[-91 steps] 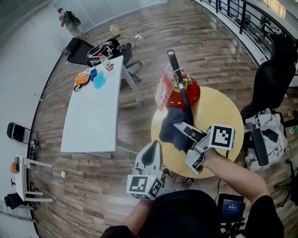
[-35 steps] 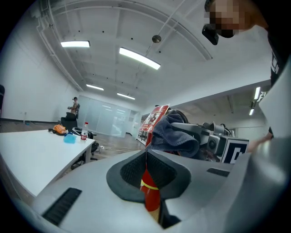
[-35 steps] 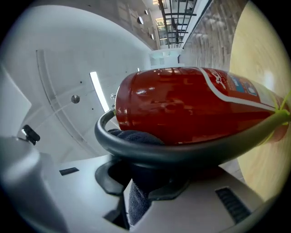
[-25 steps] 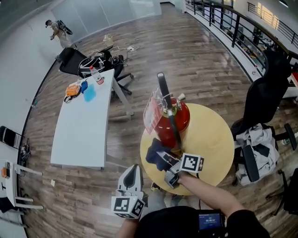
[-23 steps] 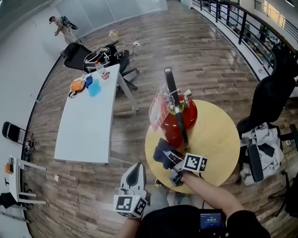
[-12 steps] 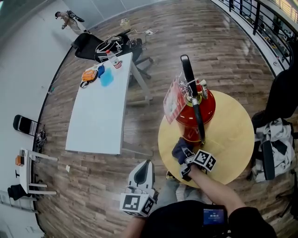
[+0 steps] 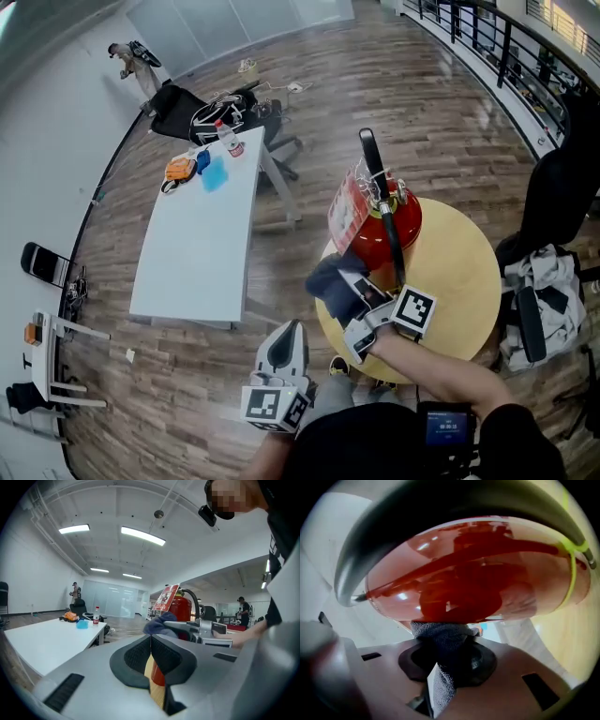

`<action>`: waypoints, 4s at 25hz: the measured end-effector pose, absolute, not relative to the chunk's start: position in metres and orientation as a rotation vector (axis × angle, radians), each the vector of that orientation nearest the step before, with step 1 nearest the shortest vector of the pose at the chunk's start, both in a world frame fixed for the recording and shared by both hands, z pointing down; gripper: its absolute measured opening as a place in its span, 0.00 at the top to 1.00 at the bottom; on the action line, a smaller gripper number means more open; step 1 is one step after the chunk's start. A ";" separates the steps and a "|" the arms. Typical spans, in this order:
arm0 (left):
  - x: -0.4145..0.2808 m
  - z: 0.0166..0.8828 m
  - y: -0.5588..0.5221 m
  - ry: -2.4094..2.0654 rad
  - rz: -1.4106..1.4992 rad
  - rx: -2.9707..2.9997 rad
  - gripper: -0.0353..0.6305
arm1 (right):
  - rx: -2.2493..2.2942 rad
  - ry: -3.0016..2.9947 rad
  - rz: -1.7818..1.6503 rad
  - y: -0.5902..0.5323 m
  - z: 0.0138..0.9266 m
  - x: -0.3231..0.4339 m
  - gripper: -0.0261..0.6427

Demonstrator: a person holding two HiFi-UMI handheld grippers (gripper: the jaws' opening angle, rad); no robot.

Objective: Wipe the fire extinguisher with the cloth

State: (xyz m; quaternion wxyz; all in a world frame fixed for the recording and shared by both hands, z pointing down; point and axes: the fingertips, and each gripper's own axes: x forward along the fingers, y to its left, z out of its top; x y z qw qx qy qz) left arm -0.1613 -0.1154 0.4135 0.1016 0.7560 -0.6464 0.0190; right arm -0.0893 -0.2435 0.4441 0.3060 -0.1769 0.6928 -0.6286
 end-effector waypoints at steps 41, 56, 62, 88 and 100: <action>-0.125 0.435 -0.123 -1.748 0.102 2.308 0.91 | -0.826 2.779 -2.037 -0.221 0.713 0.031 0.81; -0.132 0.434 -0.129 -1.778 0.129 2.288 0.91 | -0.827 3.675 -0.352 -0.307 0.636 0.053 0.82; -0.123 0.432 -0.135 -1.759 0.108 2.297 0.91 | -0.548 3.770 0.697 -0.295 0.580 0.044 0.82; -0.100 0.423 -0.139 -1.714 -0.011 2.337 0.91 | -1.239 2.896 2.180 -0.267 0.309 0.033 0.82; -0.115 0.444 -0.131 -1.732 0.034 2.246 0.91 | -0.782 3.770 1.368 -0.291 0.560 0.041 0.82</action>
